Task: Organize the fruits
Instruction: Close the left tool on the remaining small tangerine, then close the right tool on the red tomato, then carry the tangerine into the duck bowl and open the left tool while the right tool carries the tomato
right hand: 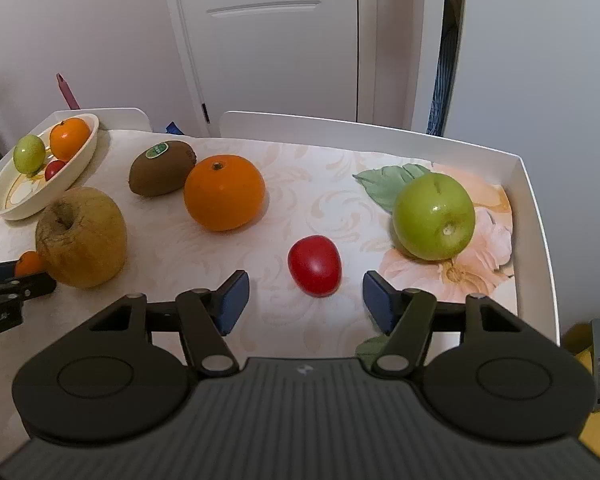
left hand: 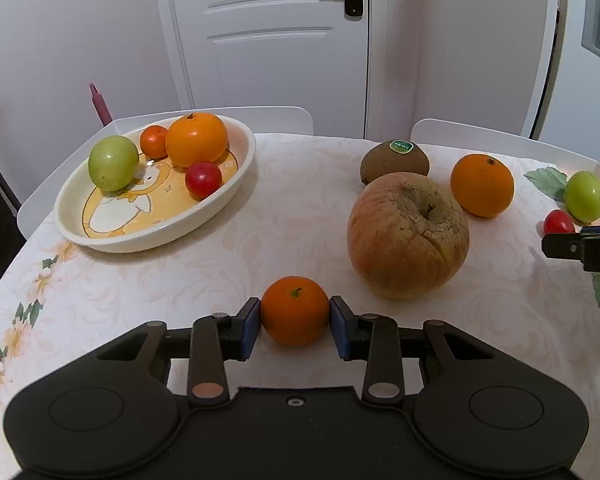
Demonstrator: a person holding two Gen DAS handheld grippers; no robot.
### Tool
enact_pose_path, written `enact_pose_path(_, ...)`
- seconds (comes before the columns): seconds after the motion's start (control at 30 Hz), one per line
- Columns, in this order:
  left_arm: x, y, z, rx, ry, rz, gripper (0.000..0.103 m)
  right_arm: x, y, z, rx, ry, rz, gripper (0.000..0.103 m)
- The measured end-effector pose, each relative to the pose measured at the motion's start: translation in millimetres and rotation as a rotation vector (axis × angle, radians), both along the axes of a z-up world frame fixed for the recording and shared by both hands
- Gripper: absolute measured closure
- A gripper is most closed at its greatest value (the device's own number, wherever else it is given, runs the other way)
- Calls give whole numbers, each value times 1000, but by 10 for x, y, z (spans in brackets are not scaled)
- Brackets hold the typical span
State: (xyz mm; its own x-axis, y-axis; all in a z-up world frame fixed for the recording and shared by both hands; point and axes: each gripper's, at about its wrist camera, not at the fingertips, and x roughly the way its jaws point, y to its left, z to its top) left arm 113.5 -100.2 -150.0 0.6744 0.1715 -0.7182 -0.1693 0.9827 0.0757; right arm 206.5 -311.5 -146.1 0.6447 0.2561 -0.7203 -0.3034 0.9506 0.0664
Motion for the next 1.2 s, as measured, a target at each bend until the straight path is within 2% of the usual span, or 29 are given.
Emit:
enact_pose_path(0.23,-68,28,8,-5,-1,8,63,73,39,-40,-2,-13,-8,39)
enact_pose_path(0.37,-120,59,25,-1,2,14,63,85,58,-47,-20,-18,-15,58)
enact_pose_path(0.77,-272,181,257,-14,-43,38,63,-83,127,229,18,-25,-11,58)
enact_pose_path(1.2,-411,478,685,-23,-94,34,63,-373,562,753,55,-48,17,58)
